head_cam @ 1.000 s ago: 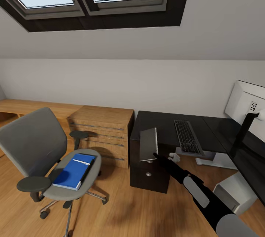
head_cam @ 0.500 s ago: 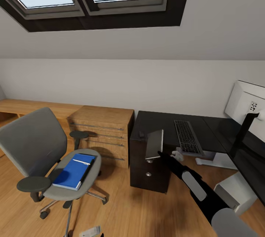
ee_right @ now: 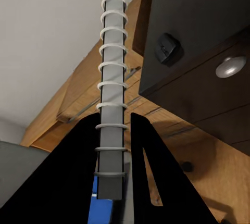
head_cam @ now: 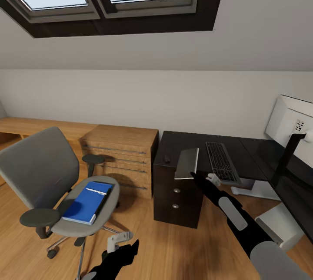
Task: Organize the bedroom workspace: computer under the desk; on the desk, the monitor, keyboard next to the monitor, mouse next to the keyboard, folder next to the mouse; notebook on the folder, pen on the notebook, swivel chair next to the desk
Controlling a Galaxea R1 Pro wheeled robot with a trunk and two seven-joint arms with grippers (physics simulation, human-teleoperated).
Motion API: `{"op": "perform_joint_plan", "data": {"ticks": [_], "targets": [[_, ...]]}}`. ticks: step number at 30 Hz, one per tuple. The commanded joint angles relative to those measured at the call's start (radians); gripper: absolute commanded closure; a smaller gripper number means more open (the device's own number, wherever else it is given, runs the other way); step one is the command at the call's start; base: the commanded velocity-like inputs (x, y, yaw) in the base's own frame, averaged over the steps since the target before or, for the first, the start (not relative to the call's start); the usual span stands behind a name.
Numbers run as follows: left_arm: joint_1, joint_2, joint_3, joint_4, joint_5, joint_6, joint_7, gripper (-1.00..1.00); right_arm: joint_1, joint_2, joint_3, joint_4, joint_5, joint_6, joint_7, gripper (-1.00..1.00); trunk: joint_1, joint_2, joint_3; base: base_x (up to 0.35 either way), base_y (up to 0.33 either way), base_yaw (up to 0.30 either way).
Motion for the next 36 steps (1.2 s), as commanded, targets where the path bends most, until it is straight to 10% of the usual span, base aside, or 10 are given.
{"op": "perform_joint_plan", "data": {"ticks": [1,12,20,36], "targets": [[0.000,0.000,-0.001,-0.005,0.010,0.005,0.008,-1.00,-0.001,-0.001,0.002,0.000,-0.010,0.002,0.004,1.00,0.000,-0.001,-0.001,0.000,0.000,0.000],[0.000,0.001,-0.029,-0.014,0.010,0.013,0.007,-1.00,0.000,-0.002,0.000,0.006,-0.023,0.005,0.008,1.00,0.000,-0.001,-0.001,0.223,0.000,0.000],[0.000,0.002,-0.046,-0.015,0.011,0.014,0.007,-1.00,0.002,-0.003,0.000,0.009,-0.117,0.004,0.008,1.00,0.000,-0.001,-0.001,0.330,0.000,0.000],[0.000,0.001,-0.044,-0.018,0.012,0.016,0.007,-1.00,0.002,-0.013,0.001,0.057,-0.124,0.005,0.006,1.00,0.000,-0.001,-0.001,0.179,0.000,0.000]]}}
